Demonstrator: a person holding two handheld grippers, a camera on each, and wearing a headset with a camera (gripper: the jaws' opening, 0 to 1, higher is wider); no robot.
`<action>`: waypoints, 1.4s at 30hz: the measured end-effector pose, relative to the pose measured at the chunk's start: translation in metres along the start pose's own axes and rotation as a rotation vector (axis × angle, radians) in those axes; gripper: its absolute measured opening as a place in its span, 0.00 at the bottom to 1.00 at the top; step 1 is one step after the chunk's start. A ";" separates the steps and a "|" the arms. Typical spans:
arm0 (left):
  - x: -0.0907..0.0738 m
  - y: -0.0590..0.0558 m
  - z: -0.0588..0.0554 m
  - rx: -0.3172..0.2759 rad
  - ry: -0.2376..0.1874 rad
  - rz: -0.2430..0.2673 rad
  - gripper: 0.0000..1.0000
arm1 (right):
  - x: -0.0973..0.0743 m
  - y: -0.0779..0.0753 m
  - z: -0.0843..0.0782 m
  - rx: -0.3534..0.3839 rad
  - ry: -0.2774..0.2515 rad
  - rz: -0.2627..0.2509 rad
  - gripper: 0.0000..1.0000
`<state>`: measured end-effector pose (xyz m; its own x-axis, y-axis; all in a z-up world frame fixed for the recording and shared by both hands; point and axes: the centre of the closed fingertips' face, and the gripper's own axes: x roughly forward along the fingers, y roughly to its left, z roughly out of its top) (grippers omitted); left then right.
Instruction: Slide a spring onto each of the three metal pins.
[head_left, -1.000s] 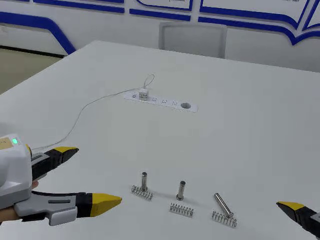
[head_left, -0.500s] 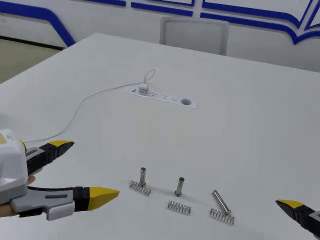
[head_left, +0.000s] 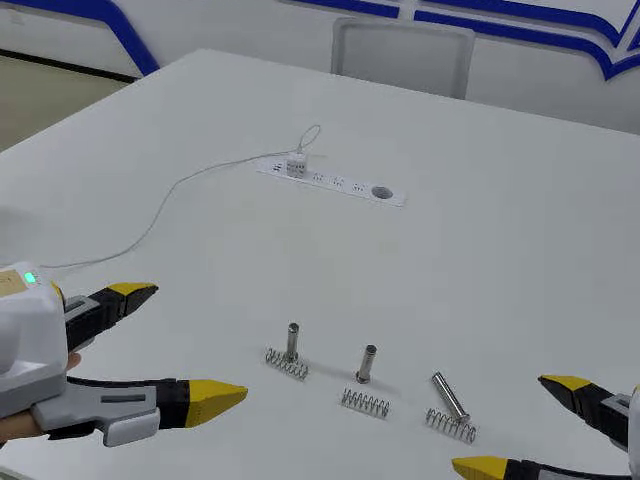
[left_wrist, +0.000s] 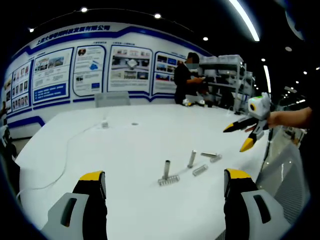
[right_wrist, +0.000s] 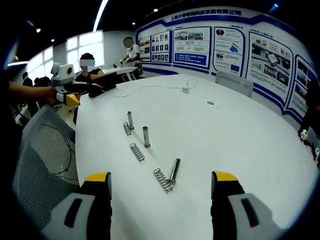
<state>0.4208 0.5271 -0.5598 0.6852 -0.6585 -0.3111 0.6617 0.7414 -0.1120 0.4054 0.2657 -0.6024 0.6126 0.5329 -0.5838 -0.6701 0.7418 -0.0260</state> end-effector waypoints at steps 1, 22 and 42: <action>0.001 -0.001 -0.001 -0.001 0.003 -0.002 1.00 | 0.002 0.000 0.000 -0.010 0.007 0.002 0.82; 0.004 -0.006 -0.009 -0.039 0.009 -0.018 1.00 | 0.022 -0.002 0.000 -0.044 0.043 0.007 0.74; 0.001 -0.004 -0.005 -0.089 -0.021 -0.004 0.98 | 0.039 -0.009 -0.001 -0.059 0.071 0.004 0.63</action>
<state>0.4177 0.5244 -0.5642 0.6895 -0.6634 -0.2908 0.6353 0.7467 -0.1970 0.4351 0.2796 -0.6258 0.5796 0.5044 -0.6400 -0.6974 0.7133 -0.0695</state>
